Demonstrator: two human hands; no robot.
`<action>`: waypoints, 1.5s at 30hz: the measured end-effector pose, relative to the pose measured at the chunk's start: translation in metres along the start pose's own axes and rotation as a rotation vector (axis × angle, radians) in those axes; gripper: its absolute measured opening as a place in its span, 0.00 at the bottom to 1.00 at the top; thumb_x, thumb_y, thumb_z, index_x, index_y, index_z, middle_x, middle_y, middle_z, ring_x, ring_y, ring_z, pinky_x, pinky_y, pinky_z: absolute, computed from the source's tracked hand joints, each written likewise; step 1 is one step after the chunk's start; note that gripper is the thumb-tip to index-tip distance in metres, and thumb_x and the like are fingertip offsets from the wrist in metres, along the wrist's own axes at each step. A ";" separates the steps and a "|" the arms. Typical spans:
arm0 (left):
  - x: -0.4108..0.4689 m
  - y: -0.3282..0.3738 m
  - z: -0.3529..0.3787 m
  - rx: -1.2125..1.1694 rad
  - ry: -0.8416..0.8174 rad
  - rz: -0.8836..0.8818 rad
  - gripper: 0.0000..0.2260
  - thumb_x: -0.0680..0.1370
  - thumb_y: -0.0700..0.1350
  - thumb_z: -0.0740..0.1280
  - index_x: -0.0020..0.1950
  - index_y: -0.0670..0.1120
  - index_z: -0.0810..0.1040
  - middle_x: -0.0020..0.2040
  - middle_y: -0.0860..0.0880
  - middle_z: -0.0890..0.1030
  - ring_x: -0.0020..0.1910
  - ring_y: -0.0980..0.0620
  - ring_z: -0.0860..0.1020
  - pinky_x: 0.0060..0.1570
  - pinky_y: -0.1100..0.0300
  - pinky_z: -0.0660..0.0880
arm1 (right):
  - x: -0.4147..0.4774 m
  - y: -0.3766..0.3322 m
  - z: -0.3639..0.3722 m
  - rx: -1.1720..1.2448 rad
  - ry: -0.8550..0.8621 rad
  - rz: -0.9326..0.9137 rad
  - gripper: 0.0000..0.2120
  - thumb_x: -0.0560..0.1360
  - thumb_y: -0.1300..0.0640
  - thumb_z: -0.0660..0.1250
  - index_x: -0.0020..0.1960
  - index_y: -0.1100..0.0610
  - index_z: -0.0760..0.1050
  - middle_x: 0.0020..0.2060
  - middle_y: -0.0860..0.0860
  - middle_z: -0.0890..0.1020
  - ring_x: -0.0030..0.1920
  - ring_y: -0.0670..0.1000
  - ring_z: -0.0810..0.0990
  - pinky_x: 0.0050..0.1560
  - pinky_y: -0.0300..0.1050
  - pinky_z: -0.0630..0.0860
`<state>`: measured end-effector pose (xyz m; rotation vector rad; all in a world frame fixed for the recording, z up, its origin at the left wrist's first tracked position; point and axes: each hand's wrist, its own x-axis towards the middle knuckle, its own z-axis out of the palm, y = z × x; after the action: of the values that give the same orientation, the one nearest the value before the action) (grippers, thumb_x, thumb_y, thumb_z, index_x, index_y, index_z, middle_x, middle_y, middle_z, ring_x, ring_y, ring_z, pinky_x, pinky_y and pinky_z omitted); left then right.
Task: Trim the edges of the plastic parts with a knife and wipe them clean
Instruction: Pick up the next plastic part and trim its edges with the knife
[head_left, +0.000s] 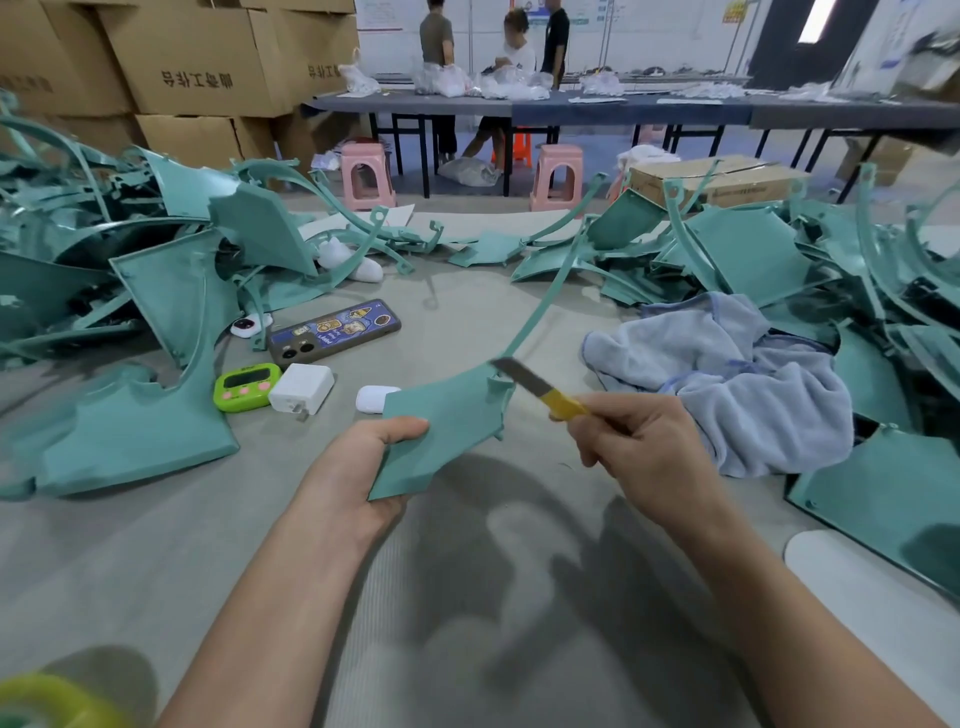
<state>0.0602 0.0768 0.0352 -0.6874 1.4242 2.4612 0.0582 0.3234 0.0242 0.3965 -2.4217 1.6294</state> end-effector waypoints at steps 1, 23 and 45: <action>0.000 -0.001 0.000 -0.002 -0.004 -0.004 0.07 0.78 0.34 0.65 0.54 0.40 0.80 0.38 0.45 0.86 0.29 0.51 0.83 0.25 0.66 0.76 | -0.001 -0.001 0.000 -0.009 -0.068 -0.013 0.07 0.76 0.55 0.69 0.43 0.47 0.85 0.27 0.50 0.77 0.27 0.43 0.68 0.31 0.36 0.66; 0.003 -0.003 0.003 -0.014 0.006 0.081 0.08 0.79 0.36 0.64 0.55 0.42 0.80 0.40 0.46 0.87 0.31 0.51 0.84 0.30 0.62 0.77 | 0.003 0.003 0.010 0.172 0.127 0.204 0.10 0.79 0.61 0.69 0.44 0.51 0.86 0.25 0.51 0.75 0.28 0.47 0.68 0.30 0.35 0.65; 0.000 -0.027 0.014 0.354 -0.135 0.305 0.10 0.82 0.36 0.63 0.49 0.42 0.84 0.44 0.43 0.87 0.39 0.49 0.85 0.34 0.62 0.79 | -0.003 -0.011 0.011 0.608 -0.093 0.355 0.08 0.77 0.65 0.69 0.48 0.60 0.88 0.49 0.57 0.88 0.48 0.51 0.86 0.51 0.43 0.81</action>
<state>0.0665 0.1028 0.0209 -0.2398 1.9601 2.3086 0.0649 0.3092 0.0290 0.1247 -2.0910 2.5545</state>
